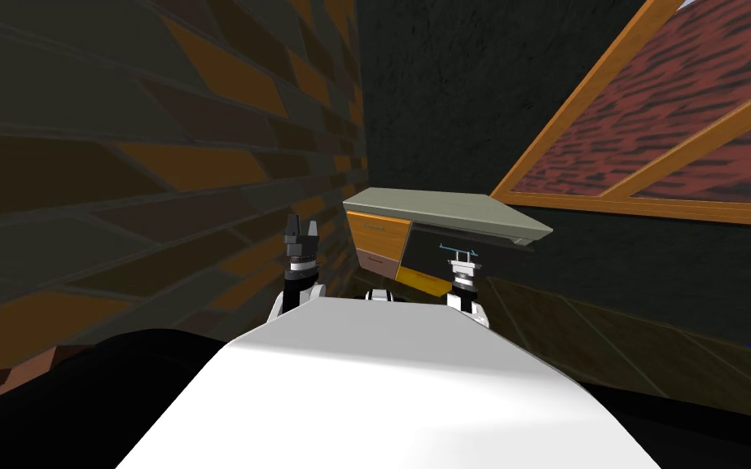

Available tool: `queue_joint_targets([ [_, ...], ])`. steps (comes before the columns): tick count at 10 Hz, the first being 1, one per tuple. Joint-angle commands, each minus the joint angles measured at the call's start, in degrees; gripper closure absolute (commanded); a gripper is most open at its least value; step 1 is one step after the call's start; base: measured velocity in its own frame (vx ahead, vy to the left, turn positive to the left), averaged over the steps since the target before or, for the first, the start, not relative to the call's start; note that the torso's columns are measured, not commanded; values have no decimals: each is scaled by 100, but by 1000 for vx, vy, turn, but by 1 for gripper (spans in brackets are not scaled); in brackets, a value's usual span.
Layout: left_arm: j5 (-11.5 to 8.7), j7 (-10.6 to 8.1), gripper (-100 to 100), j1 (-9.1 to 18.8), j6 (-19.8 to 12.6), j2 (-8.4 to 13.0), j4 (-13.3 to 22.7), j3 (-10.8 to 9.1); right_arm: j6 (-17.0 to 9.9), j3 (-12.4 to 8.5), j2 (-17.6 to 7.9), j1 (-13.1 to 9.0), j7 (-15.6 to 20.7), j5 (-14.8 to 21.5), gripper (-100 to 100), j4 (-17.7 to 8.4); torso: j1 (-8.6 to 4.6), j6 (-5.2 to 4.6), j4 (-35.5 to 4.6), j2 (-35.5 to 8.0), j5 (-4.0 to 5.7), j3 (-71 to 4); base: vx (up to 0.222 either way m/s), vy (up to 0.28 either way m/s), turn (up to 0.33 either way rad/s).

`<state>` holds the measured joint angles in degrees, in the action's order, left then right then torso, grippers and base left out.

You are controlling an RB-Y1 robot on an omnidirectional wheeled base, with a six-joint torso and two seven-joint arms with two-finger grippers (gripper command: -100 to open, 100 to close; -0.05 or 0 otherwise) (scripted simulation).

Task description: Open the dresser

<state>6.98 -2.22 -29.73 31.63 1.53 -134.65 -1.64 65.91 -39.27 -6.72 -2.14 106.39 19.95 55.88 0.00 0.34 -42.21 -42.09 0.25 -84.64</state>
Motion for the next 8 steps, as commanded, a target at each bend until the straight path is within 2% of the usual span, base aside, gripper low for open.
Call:
queue_joint_targets([
  [1, 0, 0, 0, 0, 0, 0, 0, 0, -269, -455, 437, -8, -164, 453, 100, 453, 1, 9, -2, -6, 0, 3, -119, -31, 220],
  [2, 0, 0, 0, 0, 0, 0, 0, 0, -367, -650, 587, -13, -209, 622, 100, 626, 12, 14, -2, -4, -3, 3, -128, -47, 189],
  [3, 0, 0, 0, 0, 0, 0, 0, 0, -367, -650, 618, -13, -209, 662, 100, 626, 7, 7, -3, -7, -5, 4, -92, -23, 51],
  [5, 0, 0, 0, 0, 0, 0, 0, 0, -563, -1040, 940, -21, -300, 1033, 100, 973, 6, 0, 1, 3, -3, -1, -90, -11, 140],
  [6, 0, 0, 0, 0, 0, 0, 0, 0, -486, -958, 802, -14, -237, 908, 100, 884, 5, 6, 5, 1, 1, 1, -55, -12, 32],
  [8, 0, 0, 0, -1, 0, -1, 0, 0, -517, -951, 818, 6, -288, 932, 100, 918, 5, -26, 4, -13, -9, 5, -124, 64, -33],
])
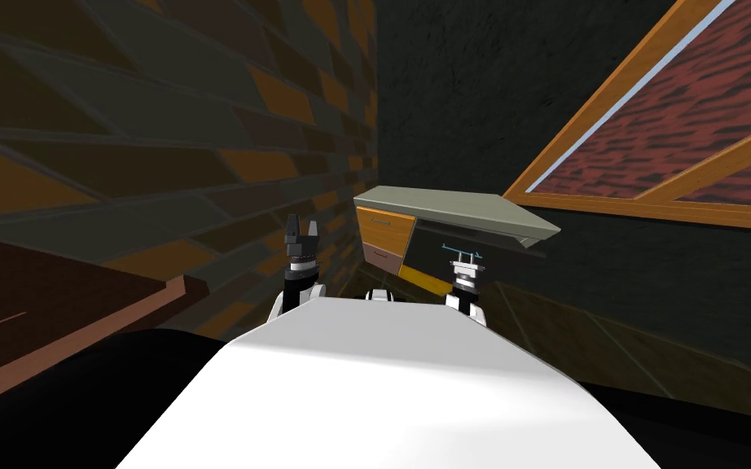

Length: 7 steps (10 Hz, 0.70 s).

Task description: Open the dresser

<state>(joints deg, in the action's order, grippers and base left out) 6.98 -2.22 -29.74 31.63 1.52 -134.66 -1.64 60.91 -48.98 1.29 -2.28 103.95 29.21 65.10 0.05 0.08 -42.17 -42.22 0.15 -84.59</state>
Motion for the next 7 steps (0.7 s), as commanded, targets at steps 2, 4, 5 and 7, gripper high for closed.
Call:
queue_joint_targets([
  [2, 0, 0, 0, 1, 0, 0, 0, 0, -32, 50, 19, 39, -94, 8, 100, 11, -6, 5, -3, -12, 3, 11, -164, 91, -24],
  [4, 0, 0, 0, 1, 0, -1, 0, 1, -36, 38, -8, 40, -88, 6, 100, 43, 0, 13, -2, 4, 3, 0, -145, 84, -26],
  [5, 0, 0, 0, 0, 0, 0, 0, 0, -264, 85, -156, -28, -197, 17, -100, 107, -18, 7, -9, 29, -8, -16, -51, 50, -41],
  [7, 0, 0, 0, -1, 0, 0, 0, 0, -485, 135, -307, -114, -306, 22, -100, 179, -1, -5, -8, 13, -18, -10, -41, 59, -26],
])
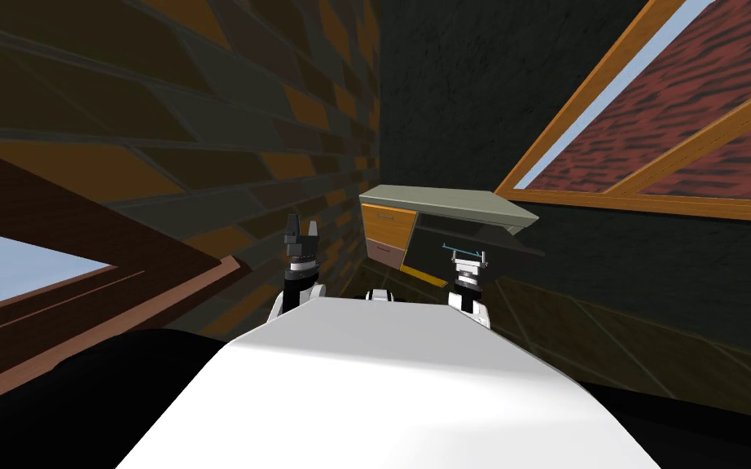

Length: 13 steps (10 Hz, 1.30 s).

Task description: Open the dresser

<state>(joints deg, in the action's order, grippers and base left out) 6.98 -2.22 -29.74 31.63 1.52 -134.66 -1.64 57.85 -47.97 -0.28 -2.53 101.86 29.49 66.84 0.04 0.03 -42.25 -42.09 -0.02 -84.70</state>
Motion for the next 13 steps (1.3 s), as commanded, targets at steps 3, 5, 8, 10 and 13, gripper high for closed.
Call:
queue_joint_targets([
  [3, 0, 0, 0, 0, 0, 0, 0, 0, -509, 109, -377, -218, -261, 3, -100, 113, -4, -3, -5, -22, 2, 15, -31, 53, -25],
  [5, 0, 0, 0, 0, 0, 0, 0, 0, -730, 158, -528, -304, -370, 8, -100, 185, 5, -9, -22, -35, -15, 20, -32, 52, -15],
  [8, 0, 0, 0, 0, 0, 0, 0, 0, -762, 168, -535, -281, -370, 18, 0, 100, 19, -8, -33, -56, -25, 33, -15, 23, -11],
  [10, 0, 0, 0, 0, 0, 0, 0, 0, -776, 171, -521, -261, -365, 27, 0, 75, 10, -5, -21, -37, -15, 21, 0, 0, 0],
  [13, 0, 0, 0, 0, 0, 1, 0, 0, -788, 172, -511, -247, -362, 32, 0, 58, 4, -4, -10, -25, -5, 15, 0, 0, 0],
])
